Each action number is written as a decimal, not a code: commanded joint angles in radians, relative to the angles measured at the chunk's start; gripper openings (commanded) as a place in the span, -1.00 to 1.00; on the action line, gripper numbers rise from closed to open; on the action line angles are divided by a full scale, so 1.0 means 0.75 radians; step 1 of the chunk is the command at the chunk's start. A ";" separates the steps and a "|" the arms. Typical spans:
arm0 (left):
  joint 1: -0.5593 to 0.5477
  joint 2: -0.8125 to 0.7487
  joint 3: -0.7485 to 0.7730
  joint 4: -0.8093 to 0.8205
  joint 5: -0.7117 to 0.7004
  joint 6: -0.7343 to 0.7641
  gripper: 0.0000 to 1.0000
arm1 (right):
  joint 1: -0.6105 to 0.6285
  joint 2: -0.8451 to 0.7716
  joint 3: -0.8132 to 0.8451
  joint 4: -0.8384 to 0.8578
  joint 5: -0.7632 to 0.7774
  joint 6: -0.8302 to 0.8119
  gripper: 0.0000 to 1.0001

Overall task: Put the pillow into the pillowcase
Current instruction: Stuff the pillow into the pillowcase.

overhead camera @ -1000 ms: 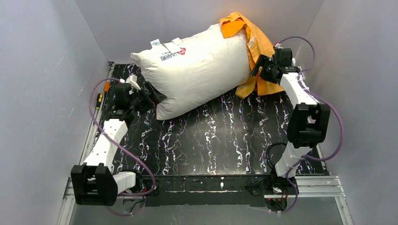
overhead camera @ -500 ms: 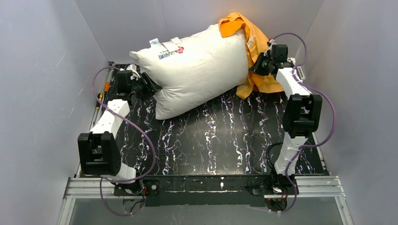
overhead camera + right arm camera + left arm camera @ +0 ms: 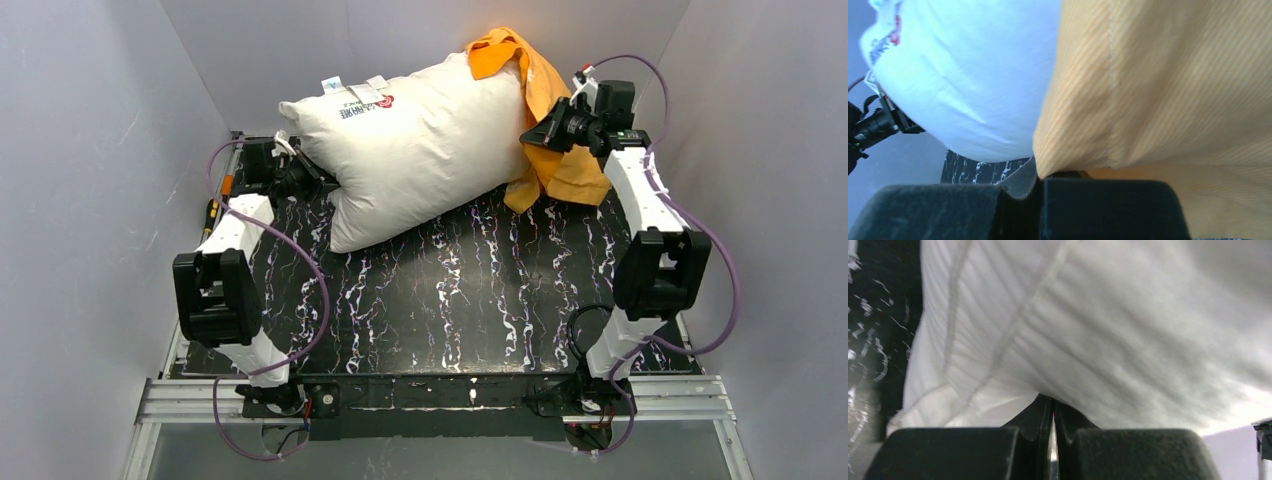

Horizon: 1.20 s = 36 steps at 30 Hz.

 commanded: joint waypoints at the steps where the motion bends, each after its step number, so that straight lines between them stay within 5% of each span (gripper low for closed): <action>1: -0.023 -0.203 0.035 -0.060 0.205 -0.063 -1.00 | -0.008 -0.206 -0.023 -0.007 -0.031 0.056 -0.97; 13: -0.021 -0.451 -0.145 -0.249 0.049 0.084 -1.00 | -0.230 -0.043 0.462 -0.168 0.876 -0.048 -0.97; 14: -0.021 -0.447 -0.150 -0.254 0.043 0.088 -1.00 | -0.236 -0.013 0.526 -0.164 0.903 -0.089 -0.84; 15: -0.021 -0.445 -0.154 -0.258 0.034 0.093 -1.00 | -0.240 0.020 0.578 -0.162 0.915 -0.117 -0.31; 16: -0.020 -0.444 -0.154 -0.262 0.027 0.095 -0.92 | -0.240 0.042 0.642 -0.177 0.922 -0.143 -0.02; 18: -0.017 -0.433 -0.148 -0.284 0.004 0.099 -0.40 | -0.241 0.078 0.727 -0.263 0.893 -0.168 0.37; 22: -0.012 -0.401 -0.102 -0.362 -0.060 0.150 0.21 | -0.233 0.073 0.732 -0.356 0.684 -0.205 0.62; 29: -0.002 -0.323 -0.045 -0.346 -0.163 0.238 0.60 | -0.154 -0.075 0.461 -0.315 0.517 -0.279 0.92; 31: -0.002 -0.289 -0.056 -0.280 -0.163 0.239 0.88 | -0.093 -0.070 0.395 -0.320 0.490 -0.294 0.95; 36: -0.003 -0.150 -0.046 -0.086 -0.082 0.201 0.96 | 0.001 0.007 0.220 -0.293 0.471 -0.314 0.96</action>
